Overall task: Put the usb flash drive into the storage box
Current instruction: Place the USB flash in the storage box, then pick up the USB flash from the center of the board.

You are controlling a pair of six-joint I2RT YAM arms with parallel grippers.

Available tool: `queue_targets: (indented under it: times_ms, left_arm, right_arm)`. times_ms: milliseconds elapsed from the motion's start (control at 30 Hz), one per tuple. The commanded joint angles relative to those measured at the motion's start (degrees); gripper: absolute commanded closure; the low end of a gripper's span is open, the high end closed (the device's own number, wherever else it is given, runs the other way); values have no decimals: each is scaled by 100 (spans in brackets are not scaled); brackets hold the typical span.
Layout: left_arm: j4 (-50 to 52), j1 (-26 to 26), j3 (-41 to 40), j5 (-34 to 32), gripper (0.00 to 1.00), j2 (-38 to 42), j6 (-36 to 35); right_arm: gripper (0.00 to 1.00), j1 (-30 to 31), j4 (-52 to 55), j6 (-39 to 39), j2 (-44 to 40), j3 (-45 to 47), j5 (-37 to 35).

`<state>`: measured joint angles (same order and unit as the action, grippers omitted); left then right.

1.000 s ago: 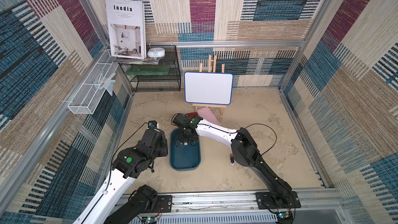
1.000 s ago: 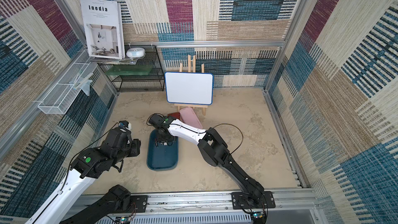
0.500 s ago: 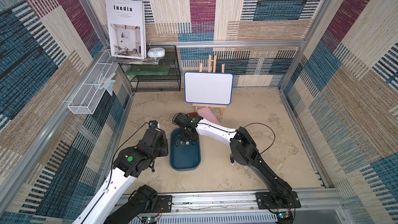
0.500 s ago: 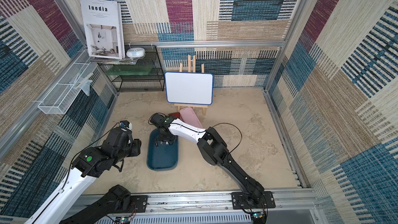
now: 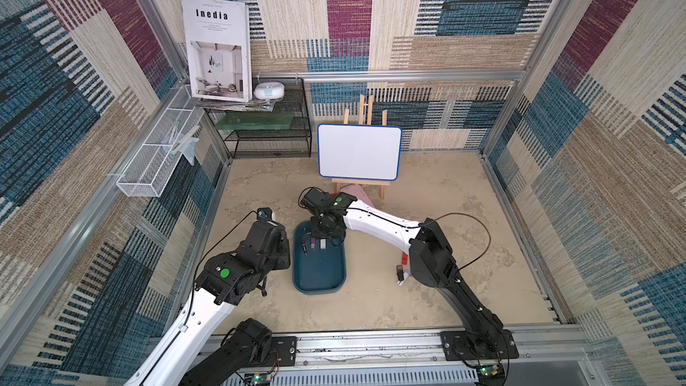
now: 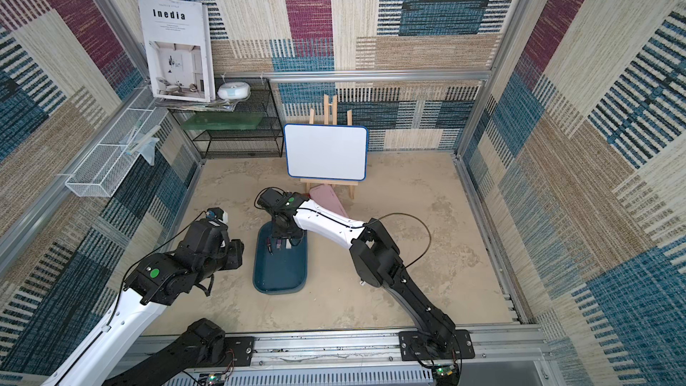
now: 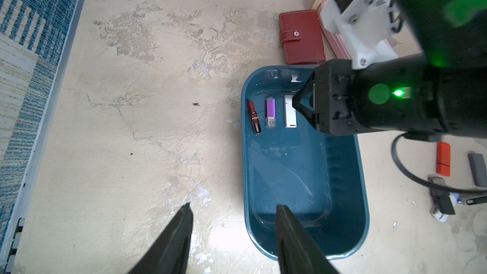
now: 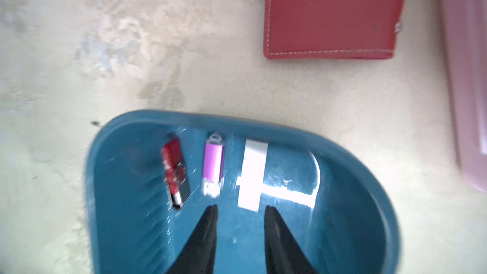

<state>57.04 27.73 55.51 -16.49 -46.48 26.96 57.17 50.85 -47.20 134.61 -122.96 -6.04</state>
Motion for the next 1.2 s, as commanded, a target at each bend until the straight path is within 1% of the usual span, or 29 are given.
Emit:
queue_targets:
  times_ms: [0,133,233,267,367,433,467,567,633,700,800,867,900,967,1033,1100,1167]
  left_arm:
    - [53,-11,31,-14,45,13,-4]
    - [53,-6,24,-18,45,35,8]
    - [44,-4,13,44,45,42,-33]
    - [37,-4,13,96,45,51,-52]
    - [-71,-4,-29,353,45,110,-146]
    - [-178,4,-56,599,45,162,-233]
    - [-231,5,-72,720,45,188,-273]
    - [-401,46,-104,1186,45,235,-409]
    - [-474,114,-106,1387,45,217,-461]
    - [-546,232,-115,1618,45,177,-500]
    - [-704,433,-143,1947,45,-32,-493]
    - [-733,687,-84,2104,47,-337,-396]
    - [-740,945,-21,2039,48,-520,-290]
    - [-920,1613,12,1616,48,-874,16]
    - [-1166,2305,155,1352,47,-1449,246]
    - [-1275,2699,435,1091,47,-2066,427]
    - [-1442,2911,743,989,47,-2770,523]
  right_arm:
    - [64,49,-5,70,-347,184,-76]
    - [64,75,-56,153,-1008,713,-345]
    - [63,75,-115,180,-1705,1339,-895]
    - [63,75,-94,81,-1938,1529,-1138]
    - [61,-22,-314,220,-2791,2392,-1756]
    - [59,-171,-660,379,-3525,3236,-2214]
    - [58,-283,-865,441,-3858,3644,-2322]
    - [56,-906,-1692,771,-5016,5106,-2298]
    - [54,-1551,-2250,1008,-5746,6048,-1922]
    - [53,-2174,-2620,1181,-6272,6767,-1701]
    - [51,-2887,-3108,1372,-6798,7628,-1656]
    - [50,-3251,-3441,1416,-6954,8088,-1546]
    - [49,-3402,-3627,1385,-6989,8344,-1505]
    - [48,-3612,-3917,1302,-6983,8692,-1433]
    - [47,-3825,-4066,1057,-6949,8937,-1435]
    - [46,-3971,-4327,945,-6973,9157,-1274]
    - [46,-4003,-4636,863,-6983,9477,-1527]
